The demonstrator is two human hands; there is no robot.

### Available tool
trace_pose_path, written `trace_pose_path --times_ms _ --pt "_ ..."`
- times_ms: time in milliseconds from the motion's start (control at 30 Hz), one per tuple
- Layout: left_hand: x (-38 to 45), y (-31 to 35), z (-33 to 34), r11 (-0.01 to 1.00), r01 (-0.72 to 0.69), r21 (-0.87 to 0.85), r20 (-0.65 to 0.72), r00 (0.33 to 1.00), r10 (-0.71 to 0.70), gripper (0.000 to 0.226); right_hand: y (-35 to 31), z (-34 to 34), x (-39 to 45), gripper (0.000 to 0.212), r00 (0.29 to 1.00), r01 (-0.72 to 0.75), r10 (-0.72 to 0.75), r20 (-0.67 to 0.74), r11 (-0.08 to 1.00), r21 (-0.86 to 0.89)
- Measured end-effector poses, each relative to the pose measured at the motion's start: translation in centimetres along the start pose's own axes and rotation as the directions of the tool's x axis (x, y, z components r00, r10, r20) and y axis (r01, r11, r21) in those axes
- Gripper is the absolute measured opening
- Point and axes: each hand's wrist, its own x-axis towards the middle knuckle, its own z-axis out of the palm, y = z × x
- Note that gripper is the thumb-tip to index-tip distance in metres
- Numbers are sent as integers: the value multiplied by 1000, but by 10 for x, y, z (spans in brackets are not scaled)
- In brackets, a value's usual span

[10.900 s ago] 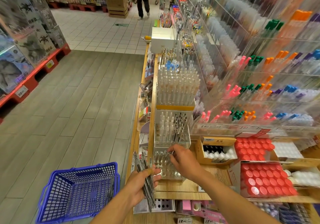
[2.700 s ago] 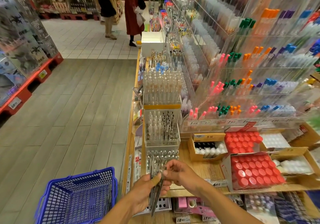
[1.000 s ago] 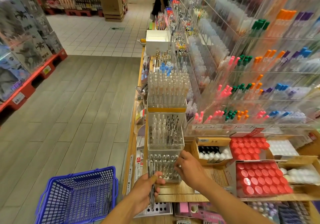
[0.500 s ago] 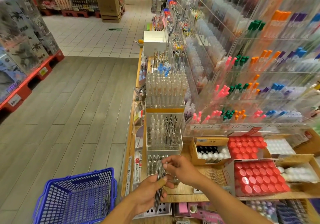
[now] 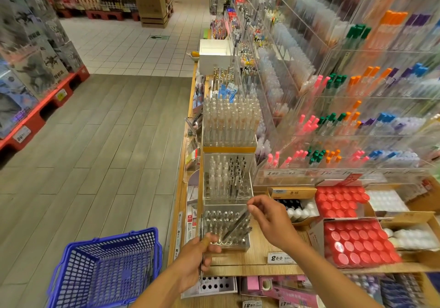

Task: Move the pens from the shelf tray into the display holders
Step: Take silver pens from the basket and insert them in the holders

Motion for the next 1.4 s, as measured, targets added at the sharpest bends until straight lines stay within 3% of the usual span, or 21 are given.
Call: trace_pose_path --times_ms 67,167,367,567,767,900,1067,1400 --pt "2 -2 -4 1000 -2 2 -7 1000 2 39 3 -1 0 5 998 54 -52 18 987 -150" --pt "5 -3 -6 1000 -18 -12 -10 1000 18 41 11 7 -4 14 992 114 -91 86 937 -329" --pt "2 1 0 993 -113 -43 19 993 114 37 21 27 -5 22 986 145 -92 141 887 -438" --pt "-5 4 7 939 -222 262 -28 971 237 32 28 34 -2 22 984 151 -83 159 861 -486" --pt "0 6 11 864 -357 355 -54 915 400 26 29 37 -6 15 979 201 -154 136 852 -483" --pt "3 5 12 796 -381 470 -145 856 496 20 30 39 -7 13 977 209 -157 145 844 -494" --pt "6 7 20 712 -426 558 -157 789 595 11 28 42 -9 9 982 182 -126 140 831 -525" --pt "14 0 31 558 -430 710 -108 716 689 32 22 45 -8 4 973 227 -203 105 802 -552"
